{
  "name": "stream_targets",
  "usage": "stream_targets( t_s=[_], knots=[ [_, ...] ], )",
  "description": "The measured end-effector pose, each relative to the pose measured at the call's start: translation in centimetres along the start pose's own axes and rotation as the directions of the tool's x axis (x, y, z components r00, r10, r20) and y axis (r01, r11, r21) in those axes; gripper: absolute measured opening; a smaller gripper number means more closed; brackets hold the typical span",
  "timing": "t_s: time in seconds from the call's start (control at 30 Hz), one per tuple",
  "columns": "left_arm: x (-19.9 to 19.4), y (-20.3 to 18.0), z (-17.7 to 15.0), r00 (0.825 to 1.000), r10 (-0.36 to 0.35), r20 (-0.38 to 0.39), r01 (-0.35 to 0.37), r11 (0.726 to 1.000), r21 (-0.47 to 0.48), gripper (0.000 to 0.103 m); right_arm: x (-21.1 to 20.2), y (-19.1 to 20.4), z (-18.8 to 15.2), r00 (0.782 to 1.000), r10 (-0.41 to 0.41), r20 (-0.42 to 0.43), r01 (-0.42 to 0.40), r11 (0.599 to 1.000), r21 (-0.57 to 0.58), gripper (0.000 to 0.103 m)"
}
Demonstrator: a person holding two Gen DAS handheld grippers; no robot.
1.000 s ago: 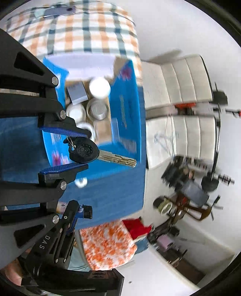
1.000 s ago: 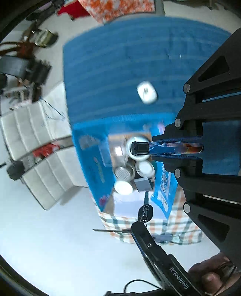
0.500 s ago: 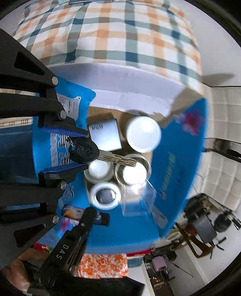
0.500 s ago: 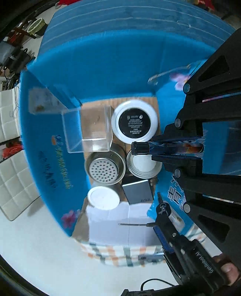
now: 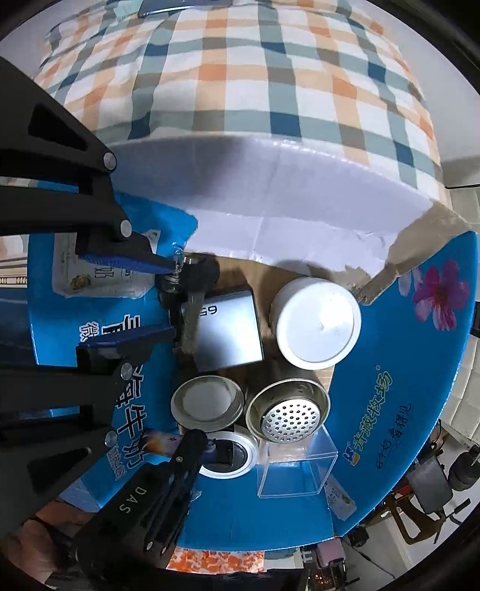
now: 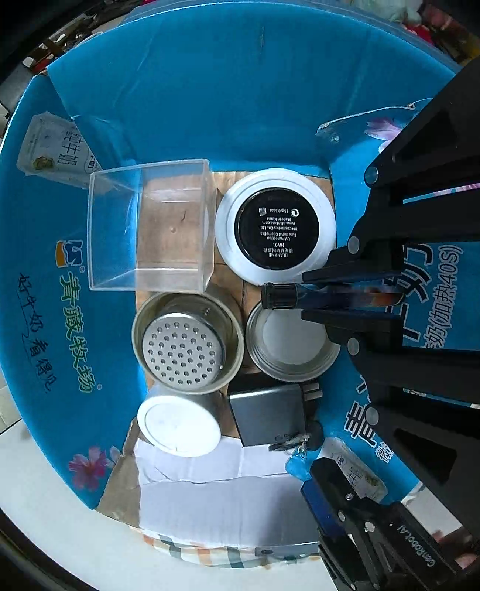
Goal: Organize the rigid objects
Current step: 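Open both tools and lift them out of the box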
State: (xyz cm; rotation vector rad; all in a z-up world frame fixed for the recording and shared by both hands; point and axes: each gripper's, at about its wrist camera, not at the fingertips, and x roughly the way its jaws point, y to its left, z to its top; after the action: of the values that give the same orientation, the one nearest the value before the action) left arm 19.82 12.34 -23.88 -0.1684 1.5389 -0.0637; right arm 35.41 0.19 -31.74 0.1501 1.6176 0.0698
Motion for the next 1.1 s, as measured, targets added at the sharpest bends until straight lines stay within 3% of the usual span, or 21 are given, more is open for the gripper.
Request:
stream_targets(
  t_s=[0.1,0.17,0.23,0.3,0.37,0.43,0.47,0.57,0.83,1.1],
  knots=[
    [-0.9,0.0,0.2,0.999,0.034,0.019,-0.034,0.999,0.008,0.045,-0.2,0.3,-0.1,1.000,-0.014,-0.002,0.014,1.000,-0.003,0.018],
    [-1.5,0.0,0.1,0.998,0.055,0.045,-0.055,0.998,0.006,0.062,-0.6,0.7,-0.2,0.999,-0.033,0.000,0.033,0.999,-0.006,0.018],
    [-2.0,0.2,0.3,0.997,0.055,0.059,-0.055,0.998,-0.004,0.069,-1.0,0.7,-0.3,0.999,-0.038,0.003,0.038,0.999,-0.003,0.020],
    [-2.4,0.4,0.3,0.996,0.062,0.068,-0.062,0.998,-0.009,0.073,-1.7,0.4,-0.5,0.998,-0.054,0.013,0.054,0.999,0.003,0.028],
    [-2.6,0.4,0.1,0.994,0.073,0.079,-0.072,0.997,-0.008,0.088,-3.0,0.2,-0.6,0.997,-0.071,0.022,0.071,0.997,0.004,0.036],
    [-3.2,0.5,0.1,0.992,0.084,0.096,-0.084,0.996,-0.005,0.095,-4.0,-0.1,-1.1,0.995,-0.096,0.022,0.096,0.995,0.008,0.044],
    [-3.3,0.6,0.0,0.991,0.085,0.103,-0.085,0.996,-0.002,0.099,-4.7,-0.2,-1.3,0.994,-0.107,0.025,0.107,0.994,0.007,0.053],
    [-4.4,0.4,-0.3,0.990,0.080,0.117,-0.081,0.997,0.000,0.101,-6.8,-0.5,-2.3,0.992,-0.113,0.056,0.113,0.994,0.002,0.083],
    [-7.1,-1.8,-1.6,0.981,0.079,0.178,-0.082,0.997,0.009,0.102,-12.7,-0.4,-4.9,0.983,-0.109,0.145,0.111,0.994,-0.005,0.086],
    [-12.0,-4.0,-4.4,0.957,0.107,0.270,-0.119,0.993,0.028,0.102,-18.3,-0.9,-8.6,0.975,-0.068,0.212,0.071,0.997,-0.004,0.086]
  ],
)
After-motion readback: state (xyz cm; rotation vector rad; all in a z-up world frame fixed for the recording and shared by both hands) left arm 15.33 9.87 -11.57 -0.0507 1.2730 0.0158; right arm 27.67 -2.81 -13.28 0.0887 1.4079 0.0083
